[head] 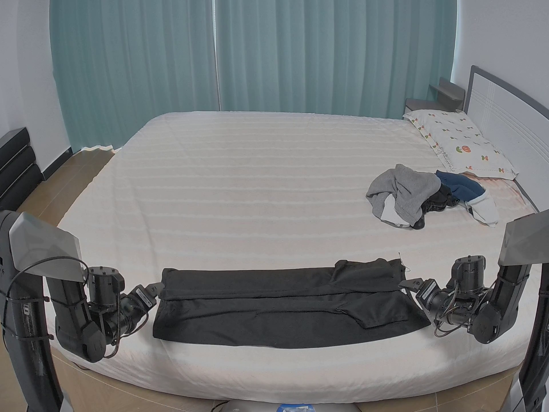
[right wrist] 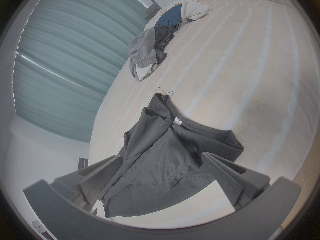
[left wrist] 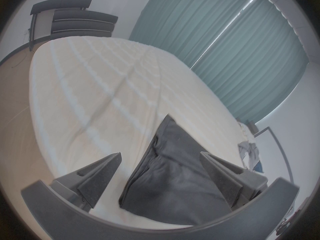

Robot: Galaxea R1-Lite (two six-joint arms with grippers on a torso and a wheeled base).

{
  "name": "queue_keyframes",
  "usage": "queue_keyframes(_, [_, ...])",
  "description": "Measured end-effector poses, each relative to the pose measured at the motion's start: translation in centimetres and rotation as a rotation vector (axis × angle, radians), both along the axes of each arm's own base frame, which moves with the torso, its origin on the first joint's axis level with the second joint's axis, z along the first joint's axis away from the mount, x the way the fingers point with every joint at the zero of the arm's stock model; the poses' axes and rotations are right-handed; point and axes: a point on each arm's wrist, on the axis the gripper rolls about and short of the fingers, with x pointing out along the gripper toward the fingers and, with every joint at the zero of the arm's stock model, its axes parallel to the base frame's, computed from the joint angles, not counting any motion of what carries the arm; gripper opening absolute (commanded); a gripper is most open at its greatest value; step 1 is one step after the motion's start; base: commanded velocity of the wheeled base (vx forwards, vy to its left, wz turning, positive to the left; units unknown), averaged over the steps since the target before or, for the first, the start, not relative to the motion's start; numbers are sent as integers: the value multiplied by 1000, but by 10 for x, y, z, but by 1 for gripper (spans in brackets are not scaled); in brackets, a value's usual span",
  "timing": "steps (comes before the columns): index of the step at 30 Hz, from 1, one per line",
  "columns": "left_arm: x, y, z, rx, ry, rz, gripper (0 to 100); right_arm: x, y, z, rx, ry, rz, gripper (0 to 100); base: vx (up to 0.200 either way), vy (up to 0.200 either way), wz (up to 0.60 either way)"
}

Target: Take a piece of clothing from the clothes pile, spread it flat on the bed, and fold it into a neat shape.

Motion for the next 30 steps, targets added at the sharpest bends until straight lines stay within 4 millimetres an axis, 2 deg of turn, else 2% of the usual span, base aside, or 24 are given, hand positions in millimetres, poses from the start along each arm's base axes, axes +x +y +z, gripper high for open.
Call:
queue_keyframes(7, [37,3,10,-27,-41,-52,100,3,-10,0,26,-2,-10,100,0,0,0])
queue_keyframes(13, [72,1,6,61,-2,-249,100,6,-11,-5,35,-9,0,100,0,0,0])
queue_keyframes(17, [89,0,-4,115,11,-322,100,6,-10,-10,36,-26,11,100,0,0,0])
queue_keyframes(22, [93,0,-19,160,45,-351,100,3,-7,-17,33,-2,21,100,0,0,0])
queue_keyframes(30, [90,-1,-32,199,81,-365,100,2,-7,-21,31,14,24,100,0,0,0])
